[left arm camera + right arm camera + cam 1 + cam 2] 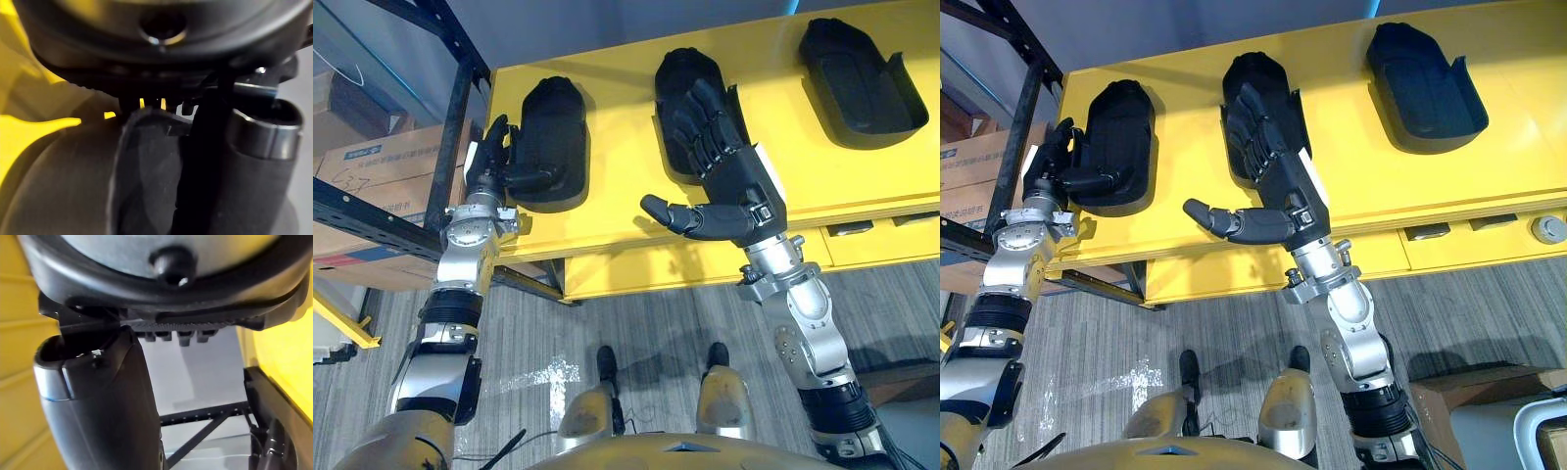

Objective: Walk over and take three plastic housings, then place them on the shelf

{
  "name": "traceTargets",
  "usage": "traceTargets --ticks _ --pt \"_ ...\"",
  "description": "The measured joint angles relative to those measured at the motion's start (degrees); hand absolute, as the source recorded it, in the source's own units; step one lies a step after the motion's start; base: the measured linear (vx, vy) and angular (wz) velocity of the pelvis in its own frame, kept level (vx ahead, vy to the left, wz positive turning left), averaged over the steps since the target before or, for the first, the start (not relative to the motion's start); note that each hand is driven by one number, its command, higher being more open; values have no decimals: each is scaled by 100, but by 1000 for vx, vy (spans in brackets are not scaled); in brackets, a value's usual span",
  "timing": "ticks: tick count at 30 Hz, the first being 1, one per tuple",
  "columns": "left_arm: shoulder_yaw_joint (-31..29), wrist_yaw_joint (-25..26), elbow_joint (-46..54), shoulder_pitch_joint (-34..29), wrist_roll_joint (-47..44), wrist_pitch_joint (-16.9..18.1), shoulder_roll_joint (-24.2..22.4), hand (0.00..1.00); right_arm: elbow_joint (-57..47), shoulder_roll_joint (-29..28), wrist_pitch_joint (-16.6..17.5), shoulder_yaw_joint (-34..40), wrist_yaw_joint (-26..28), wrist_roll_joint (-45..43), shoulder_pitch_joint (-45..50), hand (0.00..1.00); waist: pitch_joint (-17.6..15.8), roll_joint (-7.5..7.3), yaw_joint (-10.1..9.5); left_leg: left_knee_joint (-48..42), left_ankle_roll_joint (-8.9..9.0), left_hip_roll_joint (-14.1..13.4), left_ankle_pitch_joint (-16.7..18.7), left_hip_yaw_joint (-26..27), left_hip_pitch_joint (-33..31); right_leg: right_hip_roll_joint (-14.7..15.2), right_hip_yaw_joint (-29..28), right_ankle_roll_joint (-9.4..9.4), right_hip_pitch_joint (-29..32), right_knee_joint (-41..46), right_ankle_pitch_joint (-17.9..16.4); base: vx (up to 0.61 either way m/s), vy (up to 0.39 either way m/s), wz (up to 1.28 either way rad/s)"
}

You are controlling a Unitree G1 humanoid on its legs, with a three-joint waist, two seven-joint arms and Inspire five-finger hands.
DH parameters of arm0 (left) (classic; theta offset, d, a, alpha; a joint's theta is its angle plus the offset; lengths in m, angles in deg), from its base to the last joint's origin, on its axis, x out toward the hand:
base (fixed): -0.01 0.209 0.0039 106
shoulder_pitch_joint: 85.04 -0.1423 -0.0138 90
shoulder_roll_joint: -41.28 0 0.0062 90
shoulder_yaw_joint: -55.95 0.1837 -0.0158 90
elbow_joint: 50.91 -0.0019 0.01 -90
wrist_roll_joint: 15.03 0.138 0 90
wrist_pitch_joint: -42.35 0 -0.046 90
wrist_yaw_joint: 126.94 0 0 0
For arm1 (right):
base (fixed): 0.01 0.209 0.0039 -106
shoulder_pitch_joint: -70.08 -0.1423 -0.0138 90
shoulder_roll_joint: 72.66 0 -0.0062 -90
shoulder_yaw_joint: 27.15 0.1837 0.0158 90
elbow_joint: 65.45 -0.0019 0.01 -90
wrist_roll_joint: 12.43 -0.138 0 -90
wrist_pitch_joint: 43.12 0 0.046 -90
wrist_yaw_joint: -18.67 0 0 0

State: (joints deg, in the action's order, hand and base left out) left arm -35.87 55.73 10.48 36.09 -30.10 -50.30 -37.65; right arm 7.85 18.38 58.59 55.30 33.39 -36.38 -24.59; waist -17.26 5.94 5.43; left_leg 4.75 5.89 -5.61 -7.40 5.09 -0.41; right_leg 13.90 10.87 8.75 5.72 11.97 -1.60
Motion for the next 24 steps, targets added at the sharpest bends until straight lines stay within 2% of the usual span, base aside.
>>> traceTargets --ticks 3,6,9,11,15,20,22,23,24 --pt "47 -130 -5 -50 20 -150 4 100 2 -22 2 -27 -5 0 62 100 108 -38 -6 3 -2 4 2 71 116 -11 30 15 -205 -180 74 49 9 2" --pt "80 -221 -5 -211 14 -289 5 100 5 -119 73 -167 -28 4 120 100 385 -32 23 11 0 -15 3 123 116 -52 79 1 -309 -386 157 4 0 1" --pt "104 -236 -2 -213 -41 -353 9 100 22 -153 162 -225 -70 10 154 100 457 -35 33 19 8 -40 11 140 148 -91 123 -10 -436 -544 242 -23 0 1" --pt "102 -176 2 -213 -117 -352 39 100 73 -166 175 -246 -161 11 173 100 506 -34 25 33 13 -69 19 171 165 -130 127 -24 -494 -650 302 -62 -1 -6" --pt "18 274 428 -212 -574 -298 141 100 310 -181 346 -328 -301 62 380 100 752 -41 -47 34 25 -122 28 225 178 -188 123 -60 -531 -737 345 -24 -5 -4" --pt "-319 889 1485 -191 -608 429 224 100 433 -206 364 -452 -424 173 448 100 949 -33 -57 35 27 -122 28 224 235 -188 130 -42 -595 -740 357 0 0 0" --pt "-389 1402 1639 -161 -204 866 239 100 455 -205 365 -488 -505 351 447 100 1075 -15 -62 36 29 -122 30 223 233 -188 136 -42 -600 -750 357 0 0 0" --pt "-530 1735 1875 -156 36 1192 252 100 457 -203 365 -521 -558 356 450 100 1133 -14 -62 36 33 -124 33 218 240 -192 141 -42 -634 -771 357 0 0 0" --pt "-590 1860 2036 -156 85 1286 255 100 457 -200 365 -535 -585 410 454 100 1156 -17 -64 36 38 -126 37 214 241 -196 146 -39 -652 -793 361 -22 -5 4"
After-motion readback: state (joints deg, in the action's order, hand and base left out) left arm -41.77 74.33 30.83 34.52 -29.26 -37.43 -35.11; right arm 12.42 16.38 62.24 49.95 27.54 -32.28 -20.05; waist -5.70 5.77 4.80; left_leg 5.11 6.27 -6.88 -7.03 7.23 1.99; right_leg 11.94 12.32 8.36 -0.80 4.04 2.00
